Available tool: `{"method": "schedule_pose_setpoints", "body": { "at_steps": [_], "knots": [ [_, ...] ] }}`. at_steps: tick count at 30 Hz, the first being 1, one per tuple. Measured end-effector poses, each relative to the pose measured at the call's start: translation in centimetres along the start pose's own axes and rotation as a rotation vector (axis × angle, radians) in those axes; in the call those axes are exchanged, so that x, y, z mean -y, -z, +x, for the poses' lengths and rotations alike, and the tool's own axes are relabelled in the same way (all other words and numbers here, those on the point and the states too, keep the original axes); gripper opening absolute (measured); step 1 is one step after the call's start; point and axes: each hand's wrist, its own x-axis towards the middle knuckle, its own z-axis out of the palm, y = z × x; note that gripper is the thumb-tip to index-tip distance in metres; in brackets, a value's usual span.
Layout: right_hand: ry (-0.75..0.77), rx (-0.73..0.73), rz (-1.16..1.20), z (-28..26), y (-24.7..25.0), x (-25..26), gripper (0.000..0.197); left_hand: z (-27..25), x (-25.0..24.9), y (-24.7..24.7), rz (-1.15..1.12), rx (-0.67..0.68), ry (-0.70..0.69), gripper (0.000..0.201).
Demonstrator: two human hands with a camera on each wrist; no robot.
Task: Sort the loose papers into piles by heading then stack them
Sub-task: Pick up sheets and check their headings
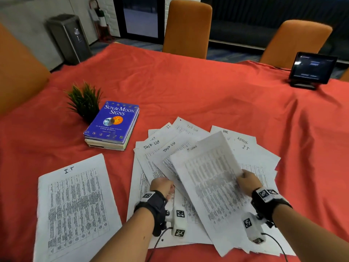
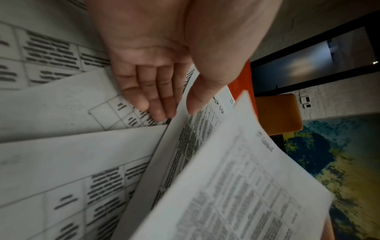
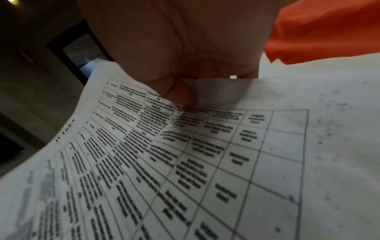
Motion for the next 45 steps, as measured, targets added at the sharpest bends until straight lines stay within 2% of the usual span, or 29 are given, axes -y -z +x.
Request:
{"method": "schedule_pose_setpoints", "body": {
  "at_steps": [4, 12, 16, 21, 25, 27, 32, 37, 41, 45],
  "knots": [
    [0.030, 0.042, -0.100, 0.3, -1.0, 1.7, 0.020, 0.8, -1.2, -0.3, 0.045, -0.060, -0.032, 0.026],
    [-0.037, 0.076, -0.149, 0.4, -2.3, 0.3, 0.016, 1.5, -1.9, -1.8, -0.005, -0.040, 0.013, 0.023],
    [-0.010, 0.135, -0.235, 0.1, -3.2, -0.5, 0.013, 1.1, -2.5, -3.0, 0.091, -0.022, -0.115, 0.006],
    [0.022, 0.165, -0.203, 0.0, -3.5, 0.0, 0.014, 0.8, -2.8, -3.9, 0.175, -0.035, -0.211, 0.012],
    [0.032, 0.115, -0.116, 0.0, -3.1, 0.9, 0.015, 0.8, -3.1, -3.1, 0.132, -0.065, -0.271, 0.016],
    [0.055, 0.101, -0.086, -0.1, -3.0, 1.5, 0.014, 0.7, -3.1, -2.0, 0.122, -0.060, -0.265, 0.019],
    [0.116, 0.124, -0.024, -0.8, -3.5, 3.0, 0.015, 1.1, -1.7, 1.6, 0.181, -0.018, -0.113, 0.031],
    [0.210, 0.154, -0.081, -1.4, -5.1, 3.2, 0.008, 2.1, 1.4, 5.2, 0.092, -0.033, 0.001, 0.035],
    [0.209, 0.193, -0.041, -2.0, -5.9, 4.6, 0.038, 4.5, 4.2, 6.5, -0.029, -0.089, -0.034, 0.038],
    [0.142, 0.283, 0.007, -2.3, -6.5, 5.6, 0.048, 0.5, 2.4, 5.1, -0.061, -0.145, -0.125, 0.020]
  ]
}}
